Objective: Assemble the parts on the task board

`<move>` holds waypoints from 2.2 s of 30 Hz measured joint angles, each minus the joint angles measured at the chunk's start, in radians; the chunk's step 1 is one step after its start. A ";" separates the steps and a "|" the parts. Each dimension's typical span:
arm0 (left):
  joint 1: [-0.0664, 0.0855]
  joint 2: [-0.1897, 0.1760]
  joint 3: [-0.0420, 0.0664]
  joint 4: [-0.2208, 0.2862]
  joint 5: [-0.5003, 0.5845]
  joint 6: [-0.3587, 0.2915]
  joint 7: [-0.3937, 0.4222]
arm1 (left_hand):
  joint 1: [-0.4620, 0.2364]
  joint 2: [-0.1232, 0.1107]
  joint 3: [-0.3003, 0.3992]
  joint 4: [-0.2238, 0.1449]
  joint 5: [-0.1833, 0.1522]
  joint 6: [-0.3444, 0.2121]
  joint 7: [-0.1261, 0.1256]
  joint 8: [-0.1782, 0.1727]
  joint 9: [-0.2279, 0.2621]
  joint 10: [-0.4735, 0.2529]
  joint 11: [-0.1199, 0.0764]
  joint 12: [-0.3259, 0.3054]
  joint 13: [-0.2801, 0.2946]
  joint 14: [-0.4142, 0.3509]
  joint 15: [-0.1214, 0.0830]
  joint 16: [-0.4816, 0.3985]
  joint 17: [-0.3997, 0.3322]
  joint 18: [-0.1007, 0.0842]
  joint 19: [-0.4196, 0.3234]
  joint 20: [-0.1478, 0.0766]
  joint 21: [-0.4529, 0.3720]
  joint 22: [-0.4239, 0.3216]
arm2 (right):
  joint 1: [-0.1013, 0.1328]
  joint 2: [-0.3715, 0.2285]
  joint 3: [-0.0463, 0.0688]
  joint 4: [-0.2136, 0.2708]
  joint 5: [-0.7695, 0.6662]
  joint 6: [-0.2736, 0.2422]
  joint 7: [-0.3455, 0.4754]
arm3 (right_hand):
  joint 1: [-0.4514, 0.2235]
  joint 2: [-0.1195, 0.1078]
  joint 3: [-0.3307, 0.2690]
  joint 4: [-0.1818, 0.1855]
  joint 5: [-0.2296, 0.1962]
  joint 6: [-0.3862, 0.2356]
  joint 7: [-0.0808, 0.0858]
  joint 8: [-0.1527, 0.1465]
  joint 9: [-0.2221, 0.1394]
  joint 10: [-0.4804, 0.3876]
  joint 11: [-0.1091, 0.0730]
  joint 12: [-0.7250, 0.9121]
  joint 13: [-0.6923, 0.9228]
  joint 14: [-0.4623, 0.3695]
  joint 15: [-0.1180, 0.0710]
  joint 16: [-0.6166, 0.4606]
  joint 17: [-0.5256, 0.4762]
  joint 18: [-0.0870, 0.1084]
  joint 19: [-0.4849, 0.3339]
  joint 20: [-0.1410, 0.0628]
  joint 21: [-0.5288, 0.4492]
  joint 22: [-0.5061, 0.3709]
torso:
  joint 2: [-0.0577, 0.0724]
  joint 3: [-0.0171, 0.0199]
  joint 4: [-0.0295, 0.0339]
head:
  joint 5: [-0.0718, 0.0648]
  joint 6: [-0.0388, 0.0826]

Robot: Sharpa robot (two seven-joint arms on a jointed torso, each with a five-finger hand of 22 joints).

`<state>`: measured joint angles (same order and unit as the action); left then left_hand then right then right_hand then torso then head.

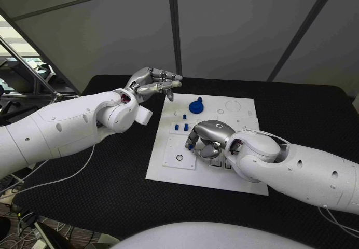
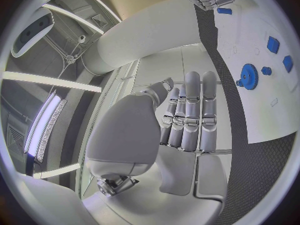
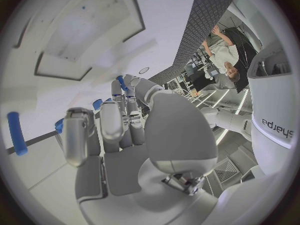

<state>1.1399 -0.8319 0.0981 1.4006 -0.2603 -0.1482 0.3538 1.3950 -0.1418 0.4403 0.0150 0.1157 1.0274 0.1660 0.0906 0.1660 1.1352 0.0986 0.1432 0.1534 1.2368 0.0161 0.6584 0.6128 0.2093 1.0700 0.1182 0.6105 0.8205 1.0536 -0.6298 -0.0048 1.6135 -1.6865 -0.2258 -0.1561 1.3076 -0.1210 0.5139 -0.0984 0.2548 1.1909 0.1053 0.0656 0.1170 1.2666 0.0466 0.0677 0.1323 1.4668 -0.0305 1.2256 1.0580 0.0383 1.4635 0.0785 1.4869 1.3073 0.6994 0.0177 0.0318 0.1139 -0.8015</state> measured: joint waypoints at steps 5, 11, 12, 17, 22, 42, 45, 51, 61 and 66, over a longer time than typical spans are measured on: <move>0.000 0.000 0.000 0.000 0.000 0.000 0.000 | 0.000 0.000 0.000 0.000 0.000 0.000 0.000 0.000 0.000 0.000 0.000 0.000 0.000 0.000 0.000 0.000 0.000 -0.001 0.000 0.000 0.000 0.000 | 0.000 -0.001 0.000 0.003 -0.001 -0.002 0.000 | 0.000 0.000 0.000 0.000 0.000 0.000 0.000 0.000 0.000 0.000 0.000 0.000 0.000 0.000 0.000 0.000 0.000 0.000 0.000 0.000 0.000 0.000 | 0.000 0.0000 0.0000 | 0.001 -0.002; 0.000 0.000 0.000 -0.001 0.000 0.001 -0.001 | 0.000 0.000 0.000 0.000 0.000 0.000 0.000 -0.005 0.001 0.000 0.000 0.000 0.000 0.000 0.000 0.000 -0.002 -0.052 0.000 0.000 -0.008 -0.001 | 0.000 -0.001 0.000 0.001 -0.002 -0.002 0.000 | 0.000 0.000 0.000 0.000 0.000 0.000 0.000 0.000 0.000 0.000 0.000 0.000 0.000 0.000 0.000 0.000 0.000 0.000 0.000 0.000 0.000 0.000 | 0.000 0.0000 0.0000 | 0.002 -0.003; 0.000 0.001 0.000 -0.001 0.000 0.002 -0.001 | 0.000 0.000 0.000 0.000 0.000 0.000 0.000 -0.005 0.001 0.000 0.000 0.000 0.000 0.000 0.000 0.000 -0.002 -0.052 0.000 0.000 -0.008 -0.001 | 0.000 -0.001 0.000 0.000 -0.002 -0.002 0.000 | 0.000 0.000 0.000 0.000 0.000 0.000 0.000 0.000 0.000 0.000 0.000 0.000 0.000 0.000 0.000 0.000 0.000 0.000 0.000 0.000 0.000 0.000 | 0.000 0.0000 0.0000 | 0.002 -0.003; 0.000 0.001 0.000 -0.001 0.000 0.003 -0.001 | 0.000 0.000 0.000 0.000 0.000 0.000 0.000 -0.005 0.001 0.000 0.000 0.000 0.001 0.000 0.000 0.000 -0.002 0.000 0.000 0.000 -0.008 -0.001 | 0.000 0.002 0.001 -0.006 -0.002 -0.001 -0.001 | -0.006 -0.006 0.000 0.000 0.000 0.000 0.000 0.000 -0.001 0.000 0.000 0.000 -0.001 0.000 0.000 0.000 -0.004 0.000 0.000 0.000 0.000 0.000 | 0.000 -0.0002 0.0000 | 0.002 -0.003; 0.000 0.002 0.000 -0.002 0.000 0.004 -0.002 | 0.000 0.000 0.000 0.000 0.000 0.000 0.000 -0.005 0.001 0.000 0.000 0.000 0.001 0.000 0.000 0.000 -0.002 -0.061 0.000 0.000 -0.008 -0.001 | 0.001 0.011 0.001 -0.015 -0.004 0.004 -0.007 | -0.033 -0.017 0.000 0.000 -0.005 -0.024 0.015 -0.002 -0.006 -0.043 0.016 -0.007 -0.020 0.000 0.000 -0.013 -0.029 0.000 0.000 0.000 -0.015 0.000 | 0.000 -0.0007 0.0000 | 0.001 -0.003; 0.000 0.004 0.000 -0.006 0.001 0.014 -0.009 | -0.004 0.004 -0.005 0.005 -0.012 0.000 0.000 -0.009 0.002 0.000 0.000 0.000 0.003 0.000 0.000 -0.004 -0.004 0.000 0.000 0.000 -0.012 -0.005 | 0.000 0.016 0.000 -0.022 -0.011 -0.001 -0.019 | -0.065 -0.049 -0.012 -0.019 -0.014 -0.055 0.031 -0.002 -0.021 -0.151 0.043 -0.002 -0.059 -0.007 0.022 -0.061 -0.111 0.000 -0.007 0.025 -0.075 0.000 | 0.000 0.0004 0.0000 | 0.000 -0.005; 0.000 0.004 0.000 -0.007 0.001 0.016 -0.010 | -0.004 0.004 -0.005 0.004 -0.012 0.000 0.000 -0.009 0.002 0.000 0.000 0.000 0.003 0.000 0.000 -0.004 -0.004 0.000 0.000 0.000 -0.012 -0.005 | -0.001 0.006 0.000 -0.015 -0.011 -0.014 -0.018 | -0.069 -0.054 -0.023 -0.021 -0.020 -0.063 0.024 -0.002 -0.024 -0.158 0.043 -0.002 -0.059 -0.007 0.022 -0.061 -0.116 0.000 -0.007 0.025 -0.081 0.000 | 0.000 0.0007 0.0000 | -0.001 -0.003; 0.000 0.003 0.000 -0.008 0.001 0.017 -0.011 | -0.004 0.004 -0.005 0.005 -0.016 0.000 0.000 -0.008 0.002 0.000 0.000 0.000 0.003 0.000 0.000 -0.004 -0.004 -0.001 0.000 0.000 -0.012 -0.006 | -0.002 -0.032 0.000 0.019 -0.012 -0.055 -0.008 | -0.064 -0.070 -0.043 -0.026 -0.020 -0.074 0.012 -0.002 -0.028 -0.165 0.043 0.003 -0.060 -0.011 0.025 -0.076 -0.135 0.016 -0.014 0.025 -0.090 0.000 | -0.001 0.0010 0.0000 | -0.002 0.001; -0.001 0.001 -0.001 -0.012 0.001 0.019 -0.012 | -0.004 0.004 -0.005 0.005 -0.016 0.000 0.000 -0.008 0.003 0.000 0.000 0.000 0.004 0.000 0.000 -0.008 -0.005 -0.076 0.000 0.000 -0.012 -0.006 | -0.003 -0.126 0.036 0.088 0.004 -0.128 0.007 | -0.059 -0.075 -0.058 -0.027 -0.020 -0.082 0.004 -0.002 -0.031 -0.168 0.046 0.010 -0.059 -0.014 0.029 -0.093 -0.161 0.016 -0.025 0.029 -0.108 0.000 | -0.001 0.0007 -0.0015 | -0.011 0.014; -0.001 0.000 -0.001 -0.012 0.001 0.020 -0.013 | -0.004 0.004 -0.005 0.005 -0.016 0.000 0.000 -0.008 0.003 0.000 0.000 0.000 0.004 0.000 0.000 -0.008 -0.005 -0.073 0.000 0.000 -0.012 -0.007 | 0.007 -0.178 0.098 0.086 0.029 -0.131 -0.006 | -0.059 -0.075 -0.058 -0.027 -0.020 -0.082 0.004 -0.002 -0.033 -0.168 0.046 0.014 -0.059 -0.014 0.029 -0.093 -0.153 0.016 -0.025 0.028 -0.108 0.000 | -0.001 0.0003 -0.0017 | -0.027 0.028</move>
<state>1.1393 -0.8318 0.0967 1.3886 -0.2595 -0.1279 0.3409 1.3911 -0.1379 0.4358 0.0195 0.1000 1.0274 0.1660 0.0821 0.1691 1.1352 0.0986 0.1432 0.1570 1.2368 0.0161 0.6506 0.6080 0.1360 1.0700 0.1182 0.5987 0.8135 1.0606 -0.8074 0.0931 1.6992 -1.6579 -0.3570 -0.1619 1.2488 -0.1959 0.4555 -0.1256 0.2352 1.1091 0.1097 0.0637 0.0844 1.0985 0.0929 0.0820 0.0729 1.4524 -0.0017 1.1326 0.9050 0.0546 1.4384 0.1069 1.3785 1.3073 0.6982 0.0180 0.0301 0.0865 -0.7733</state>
